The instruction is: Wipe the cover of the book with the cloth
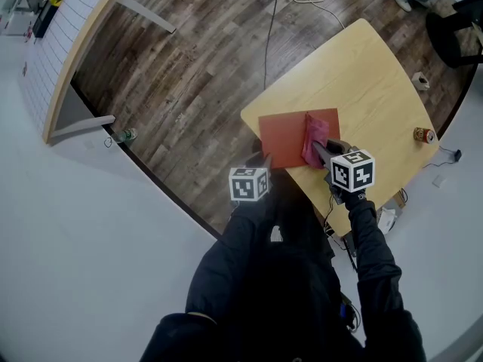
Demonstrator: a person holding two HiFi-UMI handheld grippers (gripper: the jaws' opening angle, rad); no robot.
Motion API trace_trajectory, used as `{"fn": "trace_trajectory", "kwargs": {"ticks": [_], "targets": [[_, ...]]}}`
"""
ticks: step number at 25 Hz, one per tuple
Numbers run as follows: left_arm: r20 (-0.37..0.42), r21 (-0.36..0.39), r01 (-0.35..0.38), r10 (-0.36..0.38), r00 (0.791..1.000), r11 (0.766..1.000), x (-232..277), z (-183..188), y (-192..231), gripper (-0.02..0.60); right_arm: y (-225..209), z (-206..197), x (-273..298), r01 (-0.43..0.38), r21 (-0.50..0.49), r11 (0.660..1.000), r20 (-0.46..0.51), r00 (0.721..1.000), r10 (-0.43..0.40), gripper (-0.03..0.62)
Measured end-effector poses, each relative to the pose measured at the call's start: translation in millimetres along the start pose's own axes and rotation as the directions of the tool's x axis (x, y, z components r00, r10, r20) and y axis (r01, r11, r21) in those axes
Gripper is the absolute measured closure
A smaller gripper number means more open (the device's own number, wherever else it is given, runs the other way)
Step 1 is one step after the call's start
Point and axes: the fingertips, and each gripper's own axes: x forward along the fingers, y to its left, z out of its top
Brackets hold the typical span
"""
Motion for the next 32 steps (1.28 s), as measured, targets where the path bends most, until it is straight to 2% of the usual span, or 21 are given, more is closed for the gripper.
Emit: {"fn": "trace_trajectory", "kwargs": {"ticks": [7,14,23,32], "targets": [[0.001,-0.004,0.007,-0.007,1.0,1.0,-1,0,2,0.472,58,-14,27,-0.117,-0.008,0.993,-0.029,0.993,0.117,0.519],[0.001,-0.006,0.011,-0.011,1.0,1.0,2,0,1,0.472,82,-37,57,-0.187,0.026,0.982,-0.093,0.978,0.188,0.519],[-0.001,-0.007,0.006,-0.006,1.0,1.0,1,0,2,0.472,70,-51,71,-0.137,0.044,0.99,-0.136,0.981,0.142,0.518],[-0.003,0.001,-0.003,0.003,1.0,1.0,1,0,2,0.472,48,-55,60,-0.092,0.052,0.994,-0.126,0.987,0.098,0.518]]}}
